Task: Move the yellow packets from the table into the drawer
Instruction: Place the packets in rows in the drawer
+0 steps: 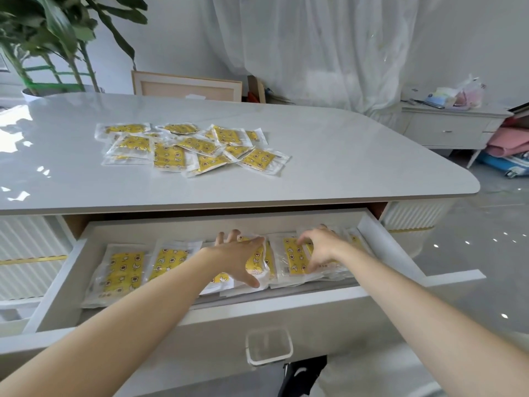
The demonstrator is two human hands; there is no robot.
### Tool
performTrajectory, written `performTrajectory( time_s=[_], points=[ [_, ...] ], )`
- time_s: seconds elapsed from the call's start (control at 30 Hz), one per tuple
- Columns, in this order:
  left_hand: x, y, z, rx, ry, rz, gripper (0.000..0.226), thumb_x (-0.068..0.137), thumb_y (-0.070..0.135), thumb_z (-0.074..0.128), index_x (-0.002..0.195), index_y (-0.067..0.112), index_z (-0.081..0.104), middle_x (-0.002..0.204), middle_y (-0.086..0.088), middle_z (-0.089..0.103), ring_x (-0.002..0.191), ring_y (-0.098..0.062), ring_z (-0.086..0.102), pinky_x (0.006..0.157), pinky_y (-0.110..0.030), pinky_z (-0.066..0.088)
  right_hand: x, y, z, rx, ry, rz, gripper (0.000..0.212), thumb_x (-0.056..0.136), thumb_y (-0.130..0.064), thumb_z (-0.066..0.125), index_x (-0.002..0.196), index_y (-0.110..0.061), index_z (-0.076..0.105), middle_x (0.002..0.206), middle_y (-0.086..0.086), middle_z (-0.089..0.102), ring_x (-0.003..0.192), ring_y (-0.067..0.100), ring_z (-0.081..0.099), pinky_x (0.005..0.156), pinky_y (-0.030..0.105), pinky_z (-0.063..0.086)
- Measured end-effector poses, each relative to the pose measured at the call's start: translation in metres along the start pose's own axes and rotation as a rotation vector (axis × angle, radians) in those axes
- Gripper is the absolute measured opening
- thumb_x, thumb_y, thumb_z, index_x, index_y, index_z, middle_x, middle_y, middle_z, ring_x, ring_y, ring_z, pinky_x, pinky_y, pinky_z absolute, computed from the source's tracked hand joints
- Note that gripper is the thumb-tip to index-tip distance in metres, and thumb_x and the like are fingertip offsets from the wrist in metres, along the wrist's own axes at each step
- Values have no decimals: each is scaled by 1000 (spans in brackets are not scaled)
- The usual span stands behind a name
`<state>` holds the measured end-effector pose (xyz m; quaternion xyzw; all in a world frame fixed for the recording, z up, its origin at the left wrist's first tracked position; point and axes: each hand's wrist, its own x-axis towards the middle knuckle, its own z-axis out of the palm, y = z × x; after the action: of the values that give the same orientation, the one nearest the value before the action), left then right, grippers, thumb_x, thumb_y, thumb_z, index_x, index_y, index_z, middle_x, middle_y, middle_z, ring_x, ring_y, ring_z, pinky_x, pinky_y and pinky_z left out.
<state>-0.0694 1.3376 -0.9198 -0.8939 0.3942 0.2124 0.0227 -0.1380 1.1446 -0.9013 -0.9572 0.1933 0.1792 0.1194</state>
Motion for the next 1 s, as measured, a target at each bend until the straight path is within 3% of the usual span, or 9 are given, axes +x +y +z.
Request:
performTrajectory(
  time_s=[0.2,0.3,0.43,0.6,0.67,0.73,0.83,0.9,1.0],
  points=[
    [-10,-1,-2,-56,78,9,91,84,59,54,152,30,0,159,14,7,146,-29,-4,113,-59,-10,-13,-8,-12,23,51,-95,50,79,-22,72,126,-28,57,121,1,55,95,16,55,79,26,45],
    [-20,-3,-12,-68,149,-18,76,89,55,49,151,30,12,155,8,24,143,-28,10,115,-54,5,-27,-23,-32,98,77,-176,37,84,-24,67,120,-24,62,123,0,60,105,16,58,89,28,48],
    [-43,-13,-31,-172,183,-21,62,92,45,51,147,27,27,146,4,41,135,-21,35,110,-39,31,-46,-43,-60,212,138,-241,25,87,-18,62,111,-21,67,105,-3,65,84,13,61,80,26,50],
    [-73,-25,-70,-255,355,11,35,92,33,52,126,26,56,116,8,64,98,-10,59,88,-25,47,-52,-64,-91,408,285,-250,15,85,-14,58,96,-17,67,86,0,70,68,13,64,70,28,55],
    [-79,-31,-85,-335,453,22,25,90,30,54,112,25,65,96,11,70,76,-5,60,78,-23,50,-44,-74,-101,456,375,-265,17,84,-14,58,99,-19,65,93,0,66,77,16,63,75,30,54],
    [-81,-40,-100,-447,537,10,19,89,31,57,105,24,66,89,10,70,70,-6,59,74,-24,49,-31,-82,-107,474,432,-264,22,83,-14,58,103,-22,63,102,0,62,92,18,60,78,28,49],
    [-71,-59,-117,-451,700,-74,23,90,29,56,112,24,64,98,7,64,80,-11,55,77,-27,46,-5,-92,-109,456,411,-239,33,85,-16,58,118,-22,58,110,0,56,101,19,55,80,25,43],
    [-60,-72,-123,-380,754,-129,30,91,28,54,121,25,58,112,4,61,89,-14,51,81,-27,43,17,-99,-105,379,381,-199,41,87,-23,57,128,-25,52,123,4,53,116,23,49,90,27,41],
    [-40,-90,-123,-222,725,-214,44,93,34,50,136,30,45,139,0,44,125,-24,38,102,-37,37,46,-109,-97,251,377,-175,48,90,-38,48,137,-31,44,143,6,43,134,29,35,105,34,31]
  ],
)
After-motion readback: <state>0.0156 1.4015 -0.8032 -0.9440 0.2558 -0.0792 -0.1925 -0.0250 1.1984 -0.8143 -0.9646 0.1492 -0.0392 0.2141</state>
